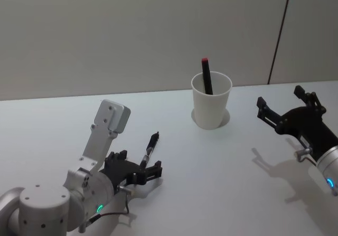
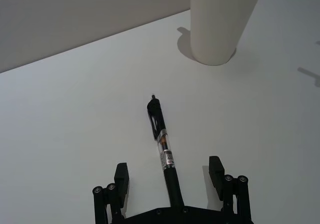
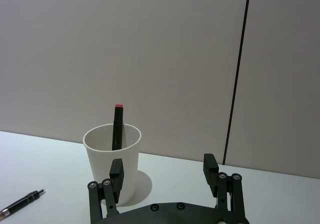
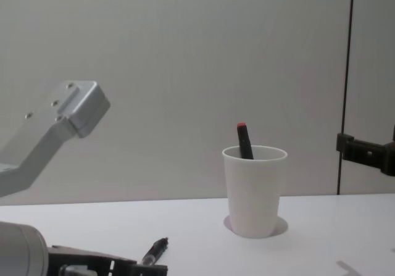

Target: Place the pen into the pen holder.

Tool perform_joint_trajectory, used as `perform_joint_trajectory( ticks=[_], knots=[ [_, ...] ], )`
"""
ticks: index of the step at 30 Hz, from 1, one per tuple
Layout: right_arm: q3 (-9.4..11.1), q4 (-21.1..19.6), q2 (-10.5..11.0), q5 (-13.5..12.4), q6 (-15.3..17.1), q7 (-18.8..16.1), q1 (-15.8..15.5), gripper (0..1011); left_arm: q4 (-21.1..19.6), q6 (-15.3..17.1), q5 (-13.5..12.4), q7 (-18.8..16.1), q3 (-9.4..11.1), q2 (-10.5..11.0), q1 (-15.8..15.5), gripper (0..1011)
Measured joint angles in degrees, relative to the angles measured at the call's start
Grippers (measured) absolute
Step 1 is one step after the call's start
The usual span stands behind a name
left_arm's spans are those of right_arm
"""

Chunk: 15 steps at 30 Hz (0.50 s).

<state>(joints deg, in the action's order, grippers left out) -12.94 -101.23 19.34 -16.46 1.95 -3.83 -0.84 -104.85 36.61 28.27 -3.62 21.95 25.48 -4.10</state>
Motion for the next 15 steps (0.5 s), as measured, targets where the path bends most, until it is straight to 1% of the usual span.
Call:
perform_joint_trajectory(
  ticks=[15],
  knots=[
    [0.0,0.0,0.0,0.0,0.0,0.0,0.0,1001,1.03,2.29,-0.41,-0.34,-0.11,-1.58,-0.99,1001]
  ],
)
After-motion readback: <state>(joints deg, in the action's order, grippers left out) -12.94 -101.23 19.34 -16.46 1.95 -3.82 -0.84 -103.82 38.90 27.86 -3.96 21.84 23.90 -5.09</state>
